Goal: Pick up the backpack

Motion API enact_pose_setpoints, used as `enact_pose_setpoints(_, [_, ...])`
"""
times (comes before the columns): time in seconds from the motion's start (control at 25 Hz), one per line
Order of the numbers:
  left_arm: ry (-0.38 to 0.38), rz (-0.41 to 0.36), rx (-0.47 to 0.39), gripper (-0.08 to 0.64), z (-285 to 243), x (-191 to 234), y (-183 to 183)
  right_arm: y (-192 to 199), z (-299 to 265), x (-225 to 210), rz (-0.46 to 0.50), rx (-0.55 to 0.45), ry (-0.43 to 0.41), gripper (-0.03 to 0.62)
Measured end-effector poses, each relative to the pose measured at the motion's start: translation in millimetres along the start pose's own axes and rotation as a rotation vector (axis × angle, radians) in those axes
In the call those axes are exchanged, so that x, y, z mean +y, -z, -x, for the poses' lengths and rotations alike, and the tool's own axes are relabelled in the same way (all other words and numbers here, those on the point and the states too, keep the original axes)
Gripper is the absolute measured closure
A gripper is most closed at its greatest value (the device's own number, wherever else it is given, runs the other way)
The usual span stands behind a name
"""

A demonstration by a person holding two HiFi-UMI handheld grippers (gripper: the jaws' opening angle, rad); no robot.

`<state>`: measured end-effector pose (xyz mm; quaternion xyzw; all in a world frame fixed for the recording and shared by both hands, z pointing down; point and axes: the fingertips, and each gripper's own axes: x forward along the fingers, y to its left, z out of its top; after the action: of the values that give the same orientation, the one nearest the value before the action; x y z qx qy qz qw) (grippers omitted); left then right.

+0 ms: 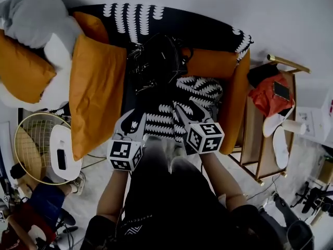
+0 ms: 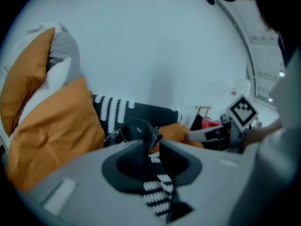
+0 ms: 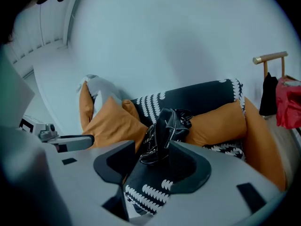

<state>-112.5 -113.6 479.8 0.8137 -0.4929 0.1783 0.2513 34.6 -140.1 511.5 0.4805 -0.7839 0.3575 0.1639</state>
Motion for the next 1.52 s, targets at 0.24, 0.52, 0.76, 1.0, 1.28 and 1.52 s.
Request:
enact_pose_setpoints(0.24, [0.022, -0.001, 0.056, 0.457, -34, 22, 12, 7, -49, -17, -0.087, 0.003, 0.037, 0.341])
enact_pose_setpoints(0.52, [0.024, -0.005, 0.081, 0.457, -71, 44, 28, 28, -104, -35, -0.172, 0.032, 0.059, 0.312])
enact_pose_setpoints(0.76, [0.036, -0.021, 0.103, 0.457, -97, 54, 44, 41, -145, -49, -0.251, 0.02, 0.087, 0.293])
enact_pose_setpoints(1.0, [0.029, -0.015, 0.122, 0.457, -115, 66, 58, 49, -175, -58, -0.336, 0.0, 0.087, 0.271])
enact_pose_setpoints(1.28, [0.021, 0.015, 0.158, 0.457, -127, 79, 79, 55, -200, -66, -0.413, -0.013, 0.119, 0.258])
enact_pose_setpoints(1.52, [0.011, 0.035, 0.174, 0.457, -129, 87, 89, 51, -221, -80, -0.471, -0.042, 0.144, 0.247])
